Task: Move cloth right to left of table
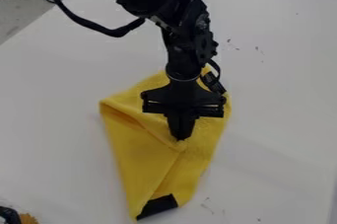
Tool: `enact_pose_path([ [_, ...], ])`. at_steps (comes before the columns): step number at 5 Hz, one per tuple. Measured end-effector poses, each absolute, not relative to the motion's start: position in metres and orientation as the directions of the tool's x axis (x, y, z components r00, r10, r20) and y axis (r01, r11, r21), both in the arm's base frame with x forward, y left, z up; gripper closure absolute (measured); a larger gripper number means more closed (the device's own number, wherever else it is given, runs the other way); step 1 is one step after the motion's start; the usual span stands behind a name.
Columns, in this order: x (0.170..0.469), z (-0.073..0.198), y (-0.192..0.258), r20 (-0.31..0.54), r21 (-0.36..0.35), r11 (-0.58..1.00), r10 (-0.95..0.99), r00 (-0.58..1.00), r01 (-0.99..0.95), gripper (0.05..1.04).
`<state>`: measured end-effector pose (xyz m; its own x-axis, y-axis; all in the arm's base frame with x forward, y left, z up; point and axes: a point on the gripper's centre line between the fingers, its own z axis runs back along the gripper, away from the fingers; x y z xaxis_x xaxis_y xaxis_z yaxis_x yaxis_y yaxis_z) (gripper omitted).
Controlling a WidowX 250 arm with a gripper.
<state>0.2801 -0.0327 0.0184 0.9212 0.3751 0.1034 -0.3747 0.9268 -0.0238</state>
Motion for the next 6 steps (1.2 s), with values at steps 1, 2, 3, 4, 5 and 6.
enact_pose_path([
  [1, 0.277, 0.040, -0.036, 0.153, -0.047, 0.909, 0.417, 0.896, -0.415, 1.011],
  [2, 0.275, 0.050, -0.027, 0.152, -0.055, 0.889, 0.457, 0.877, -0.454, 1.011],
  [3, 0.281, 0.056, 0.007, 0.199, -0.068, 0.869, 0.493, 0.847, -0.490, 1.011],
  [4, 0.284, 0.061, 0.044, 0.225, -0.056, 0.858, 0.509, 0.831, -0.511, 1.011],
  [5, 0.288, 0.068, 0.078, 0.265, -0.064, 0.844, 0.528, 0.807, -0.532, 1.011],
  [6, 0.285, 0.060, 0.103, 0.270, -0.075, 0.827, 0.555, 0.787, -0.558, 1.011],
])
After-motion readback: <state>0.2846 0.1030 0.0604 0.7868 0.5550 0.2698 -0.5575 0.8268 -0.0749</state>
